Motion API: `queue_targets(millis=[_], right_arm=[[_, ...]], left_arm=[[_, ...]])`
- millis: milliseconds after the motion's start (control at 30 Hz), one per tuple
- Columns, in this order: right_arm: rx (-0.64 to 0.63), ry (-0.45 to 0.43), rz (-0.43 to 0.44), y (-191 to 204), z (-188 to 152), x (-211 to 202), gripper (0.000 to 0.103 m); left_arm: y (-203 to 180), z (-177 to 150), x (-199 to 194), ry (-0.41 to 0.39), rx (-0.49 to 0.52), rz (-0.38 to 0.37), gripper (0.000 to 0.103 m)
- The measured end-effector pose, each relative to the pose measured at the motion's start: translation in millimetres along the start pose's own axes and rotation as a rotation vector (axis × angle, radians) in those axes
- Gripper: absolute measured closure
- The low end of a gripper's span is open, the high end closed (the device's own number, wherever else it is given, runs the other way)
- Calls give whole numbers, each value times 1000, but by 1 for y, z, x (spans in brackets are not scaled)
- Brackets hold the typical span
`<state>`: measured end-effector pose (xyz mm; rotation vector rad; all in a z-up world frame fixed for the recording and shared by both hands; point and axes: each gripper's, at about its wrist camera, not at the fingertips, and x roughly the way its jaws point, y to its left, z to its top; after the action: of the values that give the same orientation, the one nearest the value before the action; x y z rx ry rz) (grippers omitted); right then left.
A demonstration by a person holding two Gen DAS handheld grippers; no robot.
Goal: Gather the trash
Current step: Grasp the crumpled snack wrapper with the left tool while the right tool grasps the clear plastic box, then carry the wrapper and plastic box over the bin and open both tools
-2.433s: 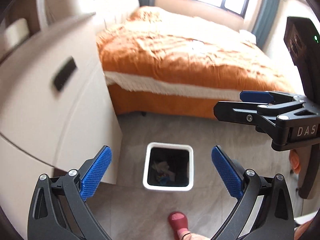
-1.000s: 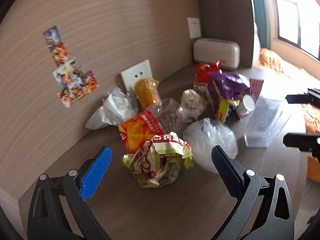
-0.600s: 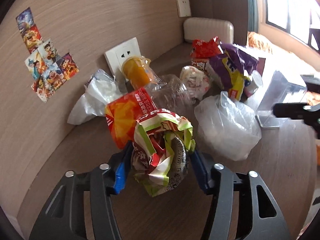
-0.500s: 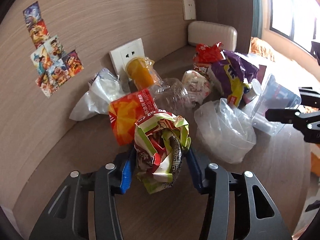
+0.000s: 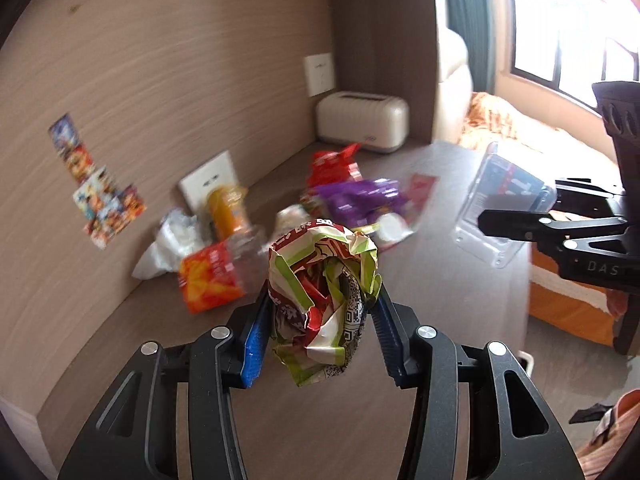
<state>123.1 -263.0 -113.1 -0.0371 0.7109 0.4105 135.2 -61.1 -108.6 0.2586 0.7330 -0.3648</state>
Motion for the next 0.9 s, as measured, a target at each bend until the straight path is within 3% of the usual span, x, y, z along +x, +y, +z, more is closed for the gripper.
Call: queue_targets(millis=[233, 533, 900], right_arm=[[95, -38, -108, -38, -30, -68, 69], [267, -44, -285, -95, -101, -149, 69], [473, 0, -423, -149, -184, -184, 69]], left_arm=[[-88, 18, -10, -36, 93, -152, 56], [-218, 13, -2, -30, 264, -375, 56], [-340, -28, 32, 58, 426, -565, 56]])
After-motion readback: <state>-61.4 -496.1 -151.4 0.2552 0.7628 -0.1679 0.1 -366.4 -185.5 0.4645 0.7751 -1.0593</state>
